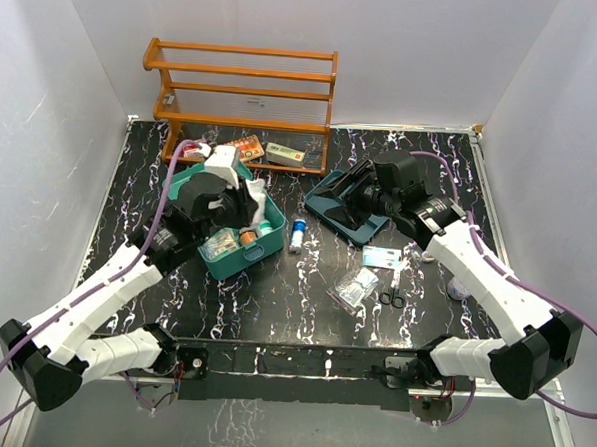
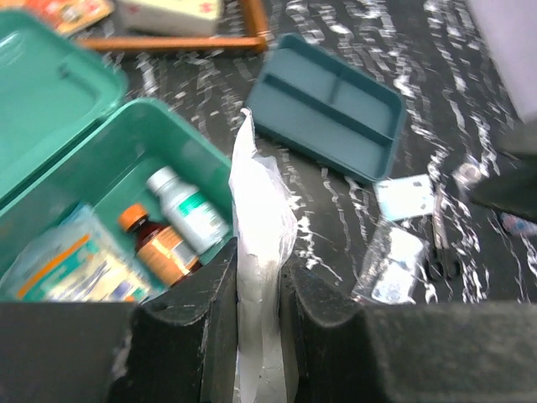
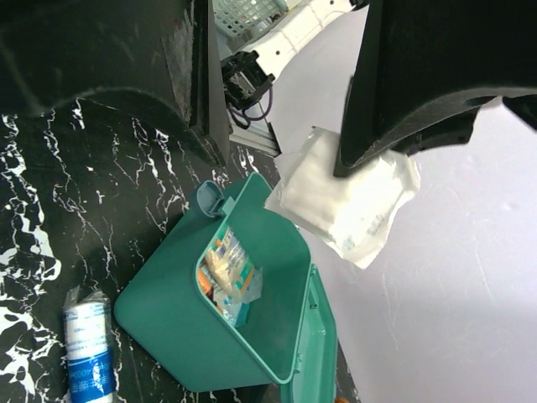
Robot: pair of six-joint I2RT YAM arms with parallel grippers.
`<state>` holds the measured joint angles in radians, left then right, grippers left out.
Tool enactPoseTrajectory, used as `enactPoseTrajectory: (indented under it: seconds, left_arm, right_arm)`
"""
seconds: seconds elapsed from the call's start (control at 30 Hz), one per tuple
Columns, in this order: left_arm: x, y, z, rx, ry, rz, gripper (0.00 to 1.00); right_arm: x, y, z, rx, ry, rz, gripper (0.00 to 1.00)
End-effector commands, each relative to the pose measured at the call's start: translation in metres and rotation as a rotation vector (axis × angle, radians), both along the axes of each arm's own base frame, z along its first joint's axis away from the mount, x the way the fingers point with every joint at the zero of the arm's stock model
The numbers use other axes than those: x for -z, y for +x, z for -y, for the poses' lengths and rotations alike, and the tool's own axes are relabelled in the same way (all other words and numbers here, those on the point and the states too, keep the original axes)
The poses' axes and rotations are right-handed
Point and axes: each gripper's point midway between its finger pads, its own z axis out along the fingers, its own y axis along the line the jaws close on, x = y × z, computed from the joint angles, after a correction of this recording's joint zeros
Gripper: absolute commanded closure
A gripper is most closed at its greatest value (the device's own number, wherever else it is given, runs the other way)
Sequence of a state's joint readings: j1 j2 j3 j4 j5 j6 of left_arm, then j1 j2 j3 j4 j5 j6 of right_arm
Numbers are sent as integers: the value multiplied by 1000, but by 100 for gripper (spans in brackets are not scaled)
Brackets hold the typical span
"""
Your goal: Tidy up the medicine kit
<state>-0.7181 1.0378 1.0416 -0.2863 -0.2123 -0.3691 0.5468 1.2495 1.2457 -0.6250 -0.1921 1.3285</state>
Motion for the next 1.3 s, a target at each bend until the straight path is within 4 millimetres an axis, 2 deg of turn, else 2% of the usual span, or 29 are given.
enactPoseTrajectory:
  seconds: [0.0, 0.17, 0.33, 0.5, 0.7, 0.93, 1.17, 1.27]
  left_arm:
    - [31, 9, -50, -279, -56, -219, 80]
    - [56, 13, -70, -378, -125, -332, 80]
    - [85, 19, -70, -398, -148, -445, 80]
    - [105, 26, -74, -447, -144, -511, 81]
    - [137, 19, -84, -516, -116, -584, 81]
    - [144, 27, -101, -573, -63, -567, 80]
    - [156, 28, -98, -570, -76, -601, 80]
    - [156, 26, -103, -594, -67, -602, 76]
  right_arm:
    - [-17, 11, -5, -26, 4, 76, 47]
    - [-7, 10, -5, -37, -12, 61, 48]
    - [-1, 8, -2, -31, -29, 60, 48]
    - [0, 11, -2, -38, -49, 77, 48]
    - [1, 14, -3, -51, -66, 88, 47]
    - [7, 13, -3, -69, -77, 77, 47]
    - [9, 14, -2, -72, -82, 78, 46]
    - [10, 15, -1, -72, -84, 76, 46]
